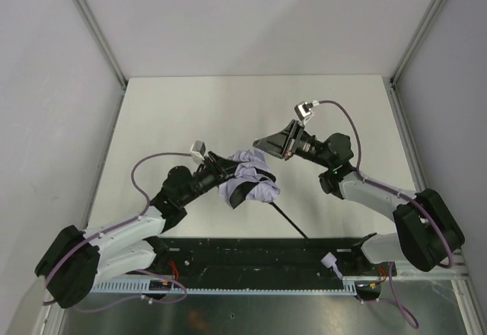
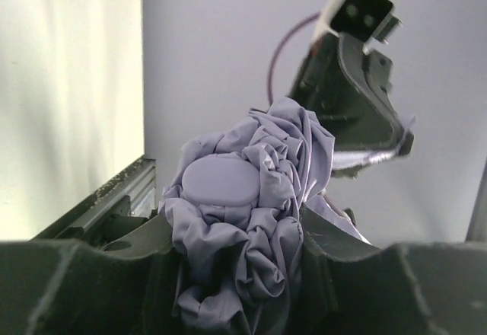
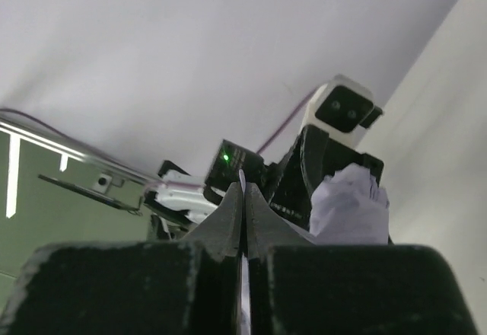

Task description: Put away the umbrella

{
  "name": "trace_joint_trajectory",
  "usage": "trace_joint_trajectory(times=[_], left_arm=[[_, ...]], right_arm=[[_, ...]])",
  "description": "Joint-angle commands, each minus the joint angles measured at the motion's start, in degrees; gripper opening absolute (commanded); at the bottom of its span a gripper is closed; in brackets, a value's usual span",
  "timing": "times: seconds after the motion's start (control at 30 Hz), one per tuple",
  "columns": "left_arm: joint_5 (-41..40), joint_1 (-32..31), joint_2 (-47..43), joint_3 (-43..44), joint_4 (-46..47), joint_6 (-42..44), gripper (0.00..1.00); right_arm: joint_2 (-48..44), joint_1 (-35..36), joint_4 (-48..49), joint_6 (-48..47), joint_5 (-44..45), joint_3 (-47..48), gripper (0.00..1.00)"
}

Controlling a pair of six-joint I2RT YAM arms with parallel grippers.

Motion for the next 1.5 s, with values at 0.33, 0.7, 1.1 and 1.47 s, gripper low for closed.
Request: trace_joint_trajectory(times=[0.33, 0.7, 1.1, 1.47], left_arm=[[-6.94, 8.86, 1.83, 4.83, -36.05, -1.86, 0.0], [-6.72, 12.4, 13.68, 5.22, -36.66, -2.93, 0.0], [-4.77, 16.06, 27.92, 9.21, -38.17, 1.52, 0.0], [-2.69, 19.99, 34.62, 21.44, -54.98, 12.88, 0.0]], right_arm=[[-2.93, 8.5, -12.43, -28.54, 0.89, 2.05, 0.0], [9.24, 11.79, -11.93, -41.23, -4.03, 0.74, 0.0], [19.31, 14.21, -17.48, -57.86, -8.56, 0.03, 0.0], [23.9, 19.71, -21.81, -73.51, 12.31, 1.12, 0.0]])
